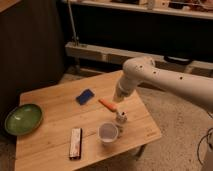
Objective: Place the white sponge in the ceramic bowl
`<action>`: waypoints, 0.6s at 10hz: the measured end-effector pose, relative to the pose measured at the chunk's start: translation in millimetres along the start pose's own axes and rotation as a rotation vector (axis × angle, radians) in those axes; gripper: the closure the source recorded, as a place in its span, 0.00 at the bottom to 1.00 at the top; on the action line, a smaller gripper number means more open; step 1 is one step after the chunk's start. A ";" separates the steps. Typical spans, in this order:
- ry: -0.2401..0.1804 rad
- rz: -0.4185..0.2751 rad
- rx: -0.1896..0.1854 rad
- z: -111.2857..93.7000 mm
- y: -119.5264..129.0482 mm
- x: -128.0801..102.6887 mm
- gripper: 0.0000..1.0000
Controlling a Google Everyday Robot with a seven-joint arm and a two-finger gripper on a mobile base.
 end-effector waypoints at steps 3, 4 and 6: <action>-0.071 -0.153 -0.024 5.4 -26.8 -15.8 0.97; -0.107 -0.229 -0.032 10.8 -43.7 -30.1 0.97; -0.159 -0.376 -0.040 27.2 -79.5 -73.4 0.97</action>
